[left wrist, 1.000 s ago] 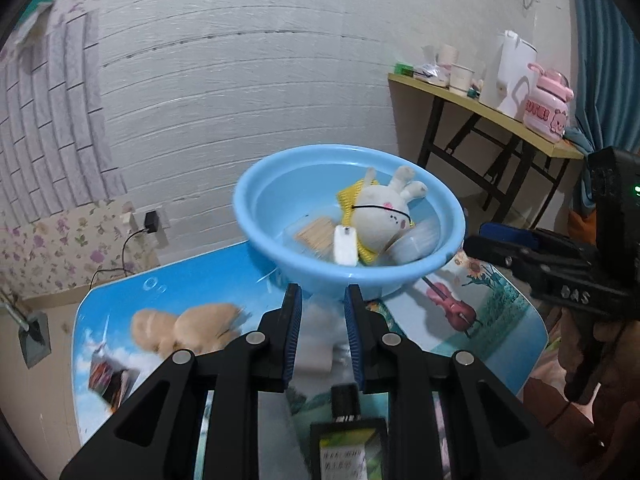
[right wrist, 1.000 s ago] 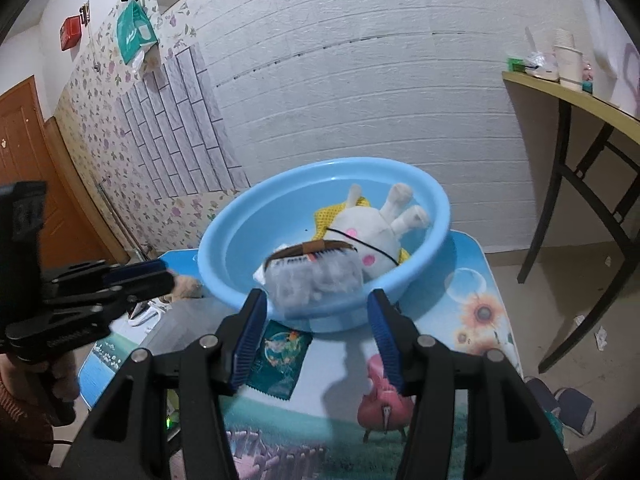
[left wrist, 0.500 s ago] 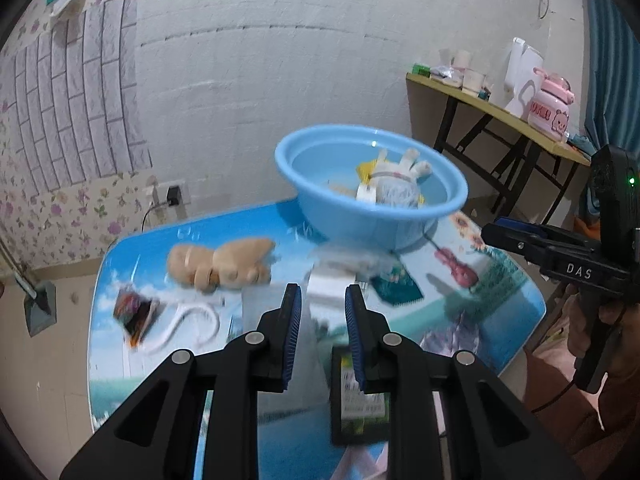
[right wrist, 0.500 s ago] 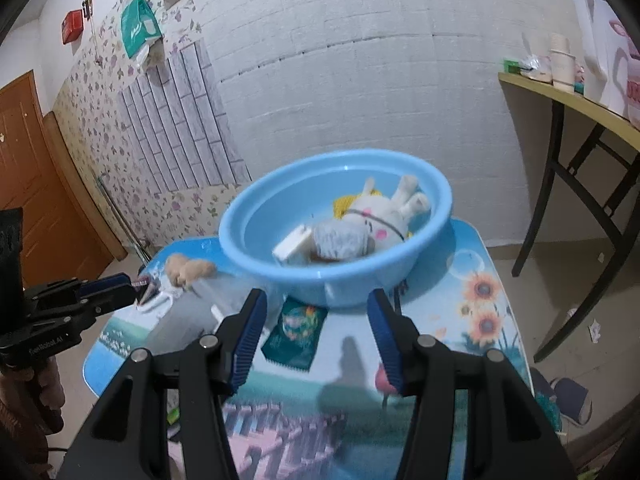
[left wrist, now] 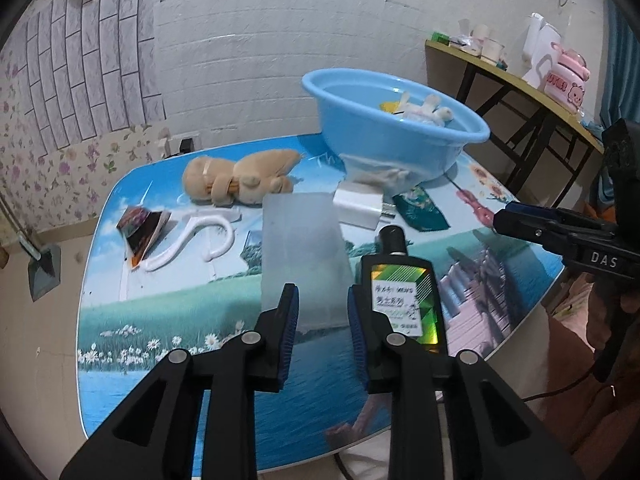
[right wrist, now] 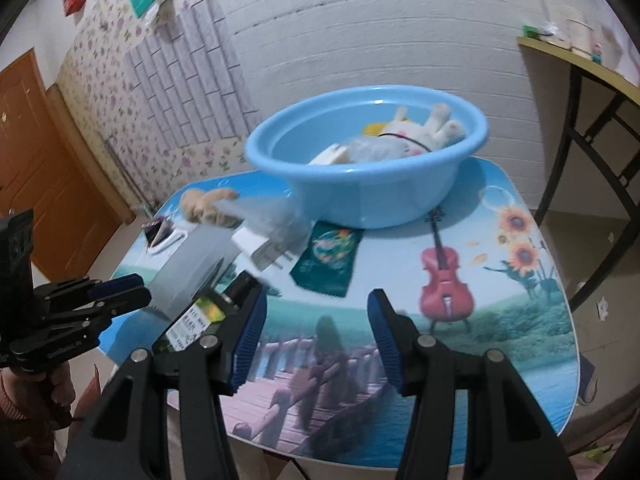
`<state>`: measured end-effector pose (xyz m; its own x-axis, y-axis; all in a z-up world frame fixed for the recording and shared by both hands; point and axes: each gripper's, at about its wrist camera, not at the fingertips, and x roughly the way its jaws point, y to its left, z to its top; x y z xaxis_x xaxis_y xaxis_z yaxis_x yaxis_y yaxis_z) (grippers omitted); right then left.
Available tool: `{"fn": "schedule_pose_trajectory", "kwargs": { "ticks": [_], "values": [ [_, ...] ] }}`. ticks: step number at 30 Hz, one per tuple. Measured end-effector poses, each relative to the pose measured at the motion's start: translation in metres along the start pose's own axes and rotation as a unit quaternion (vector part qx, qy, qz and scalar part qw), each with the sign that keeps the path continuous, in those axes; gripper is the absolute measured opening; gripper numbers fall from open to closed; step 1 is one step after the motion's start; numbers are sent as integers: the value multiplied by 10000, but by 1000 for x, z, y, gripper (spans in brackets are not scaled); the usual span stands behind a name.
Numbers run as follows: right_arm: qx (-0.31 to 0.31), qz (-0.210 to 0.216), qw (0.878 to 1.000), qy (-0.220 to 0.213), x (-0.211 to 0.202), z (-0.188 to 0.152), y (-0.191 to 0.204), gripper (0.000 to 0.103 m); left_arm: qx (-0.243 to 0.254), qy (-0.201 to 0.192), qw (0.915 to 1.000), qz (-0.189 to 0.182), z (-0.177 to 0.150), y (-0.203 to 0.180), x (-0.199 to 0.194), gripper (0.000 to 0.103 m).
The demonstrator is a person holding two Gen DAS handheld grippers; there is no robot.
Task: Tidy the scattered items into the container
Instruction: 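Move left tool to the frosted clear box while right tool reaches the green bottle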
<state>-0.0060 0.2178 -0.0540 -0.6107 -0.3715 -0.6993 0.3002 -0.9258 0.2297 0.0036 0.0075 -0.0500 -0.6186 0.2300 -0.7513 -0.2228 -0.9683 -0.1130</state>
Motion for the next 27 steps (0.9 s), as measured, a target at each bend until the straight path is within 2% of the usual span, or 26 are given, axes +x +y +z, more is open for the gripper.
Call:
{"fn": "schedule_pose_trajectory", "kwargs": {
  "ticks": [3,5,10,11,13,15,19,27],
  "values": [
    [17,81,9999,87,4,-2,4,52,-25,13,10000,32,-2,3,2,34],
    [-6,118,9998,177,7,-5,9,52,-27,7,10000,57,-2,4,2,46],
    [-216,263,9986,416,17,-14,28,53,-17,36,10000,23,-3,4,6,56],
    [-297,302,9981,452,19,-16,33,55,-17,48,10000,23,-3,3,7,57],
    [-424,410,9970,493,20,-19,42,70,-26,70,10000,7,-5,4,9,58],
    [-595,554,9952,537,20,-21,51,77,-42,94,9999,-2,-6,5,10,58],
    [-1025,651,9908,591,20,-29,69,79,-89,121,9999,-16,-7,8,11,58],
    [-1426,612,9839,892,30,-39,83,81,-114,132,9998,-49,-7,10,12,58]
  ]
}}
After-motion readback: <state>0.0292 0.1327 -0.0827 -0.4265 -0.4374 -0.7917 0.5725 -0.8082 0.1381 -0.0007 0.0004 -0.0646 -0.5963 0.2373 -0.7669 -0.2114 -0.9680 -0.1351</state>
